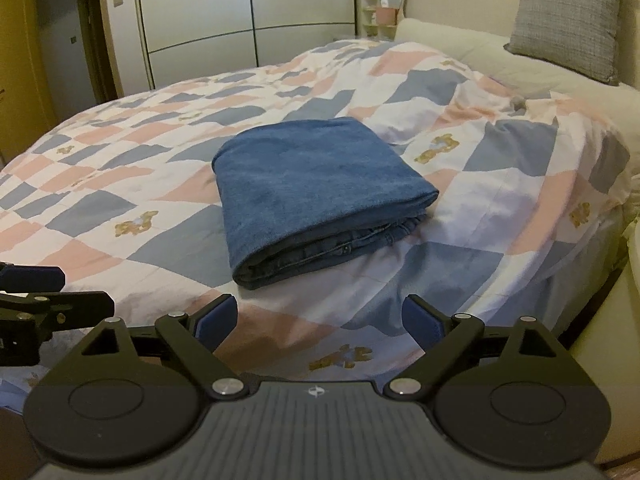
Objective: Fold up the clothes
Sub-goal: 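Slide both grippers under the folded jeans and grasp its sides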
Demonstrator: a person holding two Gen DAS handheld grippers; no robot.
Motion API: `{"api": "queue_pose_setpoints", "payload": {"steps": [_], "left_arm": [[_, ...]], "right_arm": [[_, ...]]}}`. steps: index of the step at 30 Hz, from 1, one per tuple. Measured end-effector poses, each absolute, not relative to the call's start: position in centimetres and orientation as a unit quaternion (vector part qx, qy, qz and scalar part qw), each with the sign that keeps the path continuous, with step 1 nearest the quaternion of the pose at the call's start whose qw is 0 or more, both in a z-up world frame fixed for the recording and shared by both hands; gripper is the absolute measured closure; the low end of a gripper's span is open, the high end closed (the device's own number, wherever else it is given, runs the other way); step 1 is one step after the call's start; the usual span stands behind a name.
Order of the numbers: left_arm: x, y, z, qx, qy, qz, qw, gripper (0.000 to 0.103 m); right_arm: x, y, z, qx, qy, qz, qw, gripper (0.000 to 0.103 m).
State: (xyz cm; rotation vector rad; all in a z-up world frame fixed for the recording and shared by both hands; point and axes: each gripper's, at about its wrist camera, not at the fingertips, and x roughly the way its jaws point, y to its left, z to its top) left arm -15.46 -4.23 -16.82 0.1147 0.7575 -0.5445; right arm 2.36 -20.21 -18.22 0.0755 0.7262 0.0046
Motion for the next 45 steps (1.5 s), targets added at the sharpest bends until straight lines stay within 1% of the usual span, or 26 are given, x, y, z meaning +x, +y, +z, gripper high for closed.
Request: {"api": "queue_pose_setpoints", "payload": {"steps": [6, 8, 10, 14, 18, 24, 27, 30, 32, 35, 38, 40, 42, 44, 45], "left_arm": [[-15.3, -4.1, -17.3, 0.058, 0.371, -0.264, 0.889, 0.030], [-14.4, -4.1, -17.6, 0.051, 0.379, -0.264, 0.885, 0.027], [-13.4, -4.1, -18.0, 0.040, 0.387, -0.266, 0.882, 0.023], [-9.9, -4.8, -19.1, 0.010, 0.411, -0.274, 0.870, 0.022], [-5.0, -5.1, -20.3, -0.060, 0.445, -0.291, 0.845, 0.022], [1.9, -6.3, -22.3, -0.138, 0.452, -0.292, 0.832, 0.021], [4.6, -6.9, -24.2, -0.175, 0.459, -0.289, 0.822, 0.021], [6.3, -7.0, -26.1, -0.220, 0.467, -0.293, 0.805, 0.021], [7.1, -7.1, -27.0, -0.236, 0.471, -0.298, 0.796, 0.021], [7.9, -7.3, -28.2, -0.244, 0.473, -0.301, 0.791, 0.021], [8.8, -7.6, -29.4, -0.266, 0.474, -0.322, 0.776, 0.026], [9.6, -7.8, -30.0, -0.274, 0.474, -0.329, 0.769, 0.028], [10.5, -7.8, -30.6, -0.291, 0.478, -0.335, 0.758, 0.034], [11.4, -7.7, -30.9, -0.308, 0.479, -0.348, 0.744, 0.034], [11.8, -7.6, -31.1, -0.311, 0.480, -0.355, 0.740, 0.038]], "right_arm": [[2.1, -20.8, -19.0, 0.054, 0.356, 0.007, 0.933, 0.011], [2.3, -21.3, -19.7, 0.064, 0.358, 0.014, 0.931, 0.011], [2.5, -21.8, -20.4, 0.077, 0.359, 0.026, 0.930, 0.011], [3.5, -24.3, -22.3, 0.128, 0.362, 0.039, 0.923, 0.011], [5.6, -28.4, -24.0, 0.173, 0.379, 0.051, 0.908, 0.012], [11.0, -35.5, -20.9, 0.235, 0.324, 0.105, 0.910, 0.013], [15.1, -37.7, -19.6, 0.240, 0.315, 0.128, 0.909, 0.013], [19.8, -38.6, -20.8, 0.230, 0.353, 0.140, 0.896, 0.013], [22.7, -38.9, -22.2, 0.232, 0.384, 0.145, 0.882, 0.014], [25.3, -38.8, -24.1, 0.242, 0.404, 0.175, 0.864, 0.016], [28.0, -38.6, -25.6, 0.248, 0.428, 0.206, 0.844, 0.021], [30.0, -38.2, -26.6, 0.244, 0.454, 0.212, 0.830, 0.021], [31.7, -37.9, -27.3, 0.237, 0.473, 0.231, 0.816, 0.019], [33.2, -37.5, -27.9, 0.236, 0.487, 0.254, 0.801, 0.019], [33.8, -37.3, -28.1, 0.241, 0.491, 0.266, 0.794, 0.019]]}}
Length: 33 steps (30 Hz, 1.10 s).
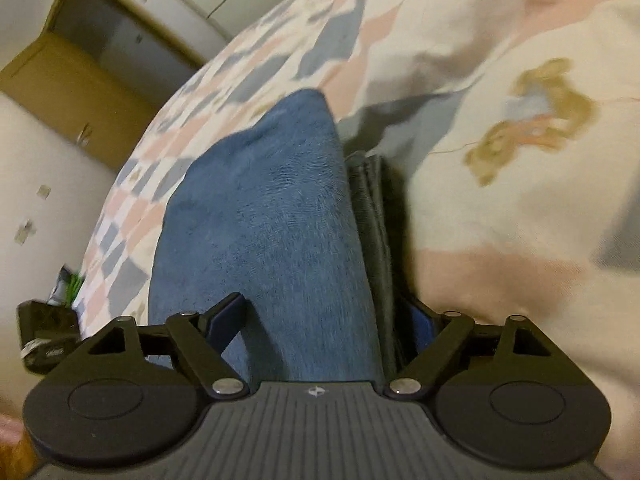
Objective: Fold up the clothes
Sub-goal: 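Slide both grippers under the folded jeans and grasp its sides, then lift the folded jeans with both grippers and carry it toward the clothes stack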
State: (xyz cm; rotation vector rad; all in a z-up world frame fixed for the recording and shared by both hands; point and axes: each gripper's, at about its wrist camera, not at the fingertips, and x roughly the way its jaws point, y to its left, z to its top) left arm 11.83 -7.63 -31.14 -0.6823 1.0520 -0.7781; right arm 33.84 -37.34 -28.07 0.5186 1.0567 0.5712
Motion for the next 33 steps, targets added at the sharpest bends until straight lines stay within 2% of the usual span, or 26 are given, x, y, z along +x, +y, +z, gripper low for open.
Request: {"api": "queue_pose_setpoints", "payload": {"steps": [4, 7, 11, 13, 16, 18, 20, 26, 33], "left_arm": [[12.4, -7.0, -31.9, -0.310, 0.499, -0.365, 0.722, 0.045], [13.2, -6.9, -32.8, -0.331, 0.521, -0.356, 0.702, 0.046], [14.4, -7.7, -33.7, -0.364, 0.520, -0.338, 0.695, 0.048], [14.7, -7.8, -33.1, -0.357, 0.519, -0.331, 0.703, 0.053], [14.9, -6.9, -31.4, -0.361, 0.519, -0.337, 0.698, 0.061], [15.0, -5.9, -29.1, -0.360, 0.510, -0.334, 0.707, 0.062], [15.0, -4.9, -26.8, -0.359, 0.501, -0.330, 0.715, 0.062], [13.2, 0.6, -19.3, -0.374, 0.472, -0.267, 0.752, 0.063], [7.3, 11.3, -10.5, -0.413, 0.393, -0.133, 0.811, 0.063]], "right_arm": [[35.4, -36.6, -28.1, 0.241, 0.517, 0.290, 0.768, 0.023], [36.6, -37.4, -28.4, 0.254, 0.554, 0.284, 0.740, 0.031], [38.5, -37.3, -29.5, 0.281, 0.588, 0.283, 0.704, 0.028], [39.1, -36.1, -29.9, 0.283, 0.592, 0.285, 0.699, 0.031], [39.6, -35.0, -28.7, 0.268, 0.597, 0.299, 0.694, 0.042], [39.6, -35.1, -27.0, 0.274, 0.596, 0.303, 0.691, 0.054], [39.6, -35.0, -24.9, 0.288, 0.592, 0.308, 0.687, 0.060], [41.9, -30.0, -18.7, 0.281, 0.594, 0.360, 0.662, 0.061], [45.4, -16.4, -11.6, 0.203, 0.602, 0.482, 0.604, 0.061]]}}
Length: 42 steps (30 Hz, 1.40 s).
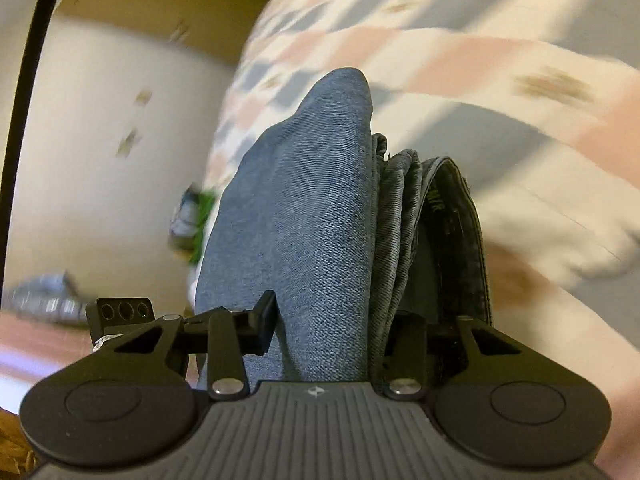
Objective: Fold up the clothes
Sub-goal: 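Lift the folded jeans with both grippers and carry it toward the clothes stack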
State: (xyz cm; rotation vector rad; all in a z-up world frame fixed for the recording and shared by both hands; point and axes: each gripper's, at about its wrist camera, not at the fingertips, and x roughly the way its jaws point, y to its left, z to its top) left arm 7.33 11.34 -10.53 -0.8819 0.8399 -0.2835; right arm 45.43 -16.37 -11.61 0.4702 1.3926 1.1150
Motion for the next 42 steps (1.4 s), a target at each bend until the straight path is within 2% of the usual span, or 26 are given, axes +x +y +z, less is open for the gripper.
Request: {"api": "queue_pose_setpoints", "payload": {"steps": [5, 9, 19, 24, 31, 38, 40, 42], "left_arm": [[2.5, 20.7, -6.1, -0.435, 0.322, -0.026, 0.840, 0.062], [-0.1, 29.5, -4.7, -0.447, 0.267, 0.047, 0.853, 0.062], [-0.3, 58.7, -5.2, -0.441, 0.196, 0.164, 0.860, 0.062], [0.4, 69.8, -6.5, -0.440, 0.159, 0.223, 0.855, 0.062], [2.3, 78.7, -9.8, -0.441, 0.123, 0.281, 0.844, 0.061], [4.6, 82.9, -14.1, -0.431, 0.132, 0.316, 0.835, 0.061], [4.6, 84.3, -15.9, -0.433, 0.149, 0.325, 0.828, 0.059], [5.0, 84.6, -16.6, -0.436, 0.156, 0.326, 0.824, 0.057]], "right_arm": [[46.0, -2.8, -7.0, 0.122, 0.594, 0.579, 0.544, 0.061], [44.8, 9.8, -4.2, 0.057, 0.579, 0.646, 0.494, 0.061], [41.0, 45.7, -2.1, -0.043, 0.538, 0.731, 0.417, 0.061], [38.0, 61.8, -2.2, -0.086, 0.523, 0.759, 0.377, 0.061], [35.9, 79.9, -4.8, -0.138, 0.503, 0.786, 0.332, 0.061], [36.6, 88.6, -10.7, -0.152, 0.500, 0.797, 0.304, 0.061], [36.9, 90.9, -12.9, -0.159, 0.502, 0.796, 0.298, 0.059], [36.9, 91.8, -15.3, -0.168, 0.514, 0.783, 0.307, 0.050]]}}
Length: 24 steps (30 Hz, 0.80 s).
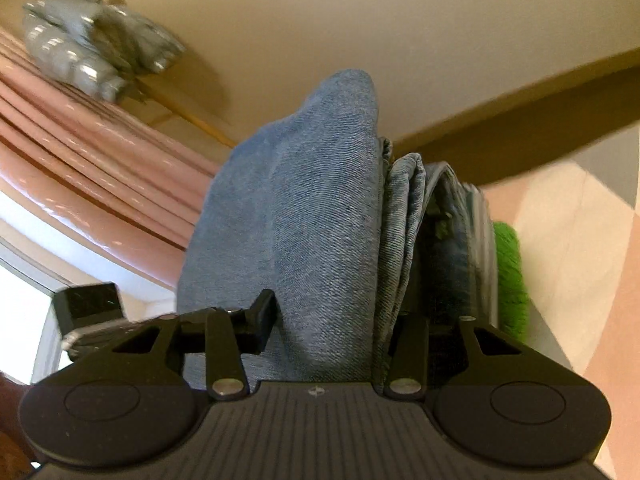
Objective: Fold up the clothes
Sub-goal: 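Lift the folded jeans with both grippers and carry it toward the clothes stack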
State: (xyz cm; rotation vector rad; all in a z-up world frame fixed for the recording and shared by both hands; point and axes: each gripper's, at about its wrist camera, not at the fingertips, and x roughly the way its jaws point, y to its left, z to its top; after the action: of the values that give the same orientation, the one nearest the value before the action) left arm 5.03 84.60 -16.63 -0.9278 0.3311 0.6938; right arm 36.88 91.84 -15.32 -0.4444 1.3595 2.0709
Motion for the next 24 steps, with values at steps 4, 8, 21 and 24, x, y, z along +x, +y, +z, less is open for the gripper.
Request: {"api": "queue_pose_setpoints", "payload": {"steps": [4, 8, 21, 24], "left_arm": [[5.5, 84.8, -14.7, -0.434, 0.155, 0.312, 0.831, 0.060], [5.7, 83.9, -13.2, -0.439, 0.143, 0.294, 0.837, 0.059], [4.8, 84.0, -11.6, -0.412, 0.217, 0.354, 0.811, 0.061], [3.2, 82.3, -8.8, -0.360, 0.205, 0.381, 0.827, 0.064]], "right_arm": [[37.9, 91.1, -16.2, -0.135, 0.533, 0.775, 0.311, 0.051], [38.6, 89.3, -13.6, -0.128, 0.531, 0.773, 0.322, 0.054], [42.5, 85.6, -14.1, -0.069, 0.506, 0.691, 0.511, 0.010], [44.3, 83.7, -11.9, -0.009, 0.468, 0.680, 0.564, 0.028]]}}
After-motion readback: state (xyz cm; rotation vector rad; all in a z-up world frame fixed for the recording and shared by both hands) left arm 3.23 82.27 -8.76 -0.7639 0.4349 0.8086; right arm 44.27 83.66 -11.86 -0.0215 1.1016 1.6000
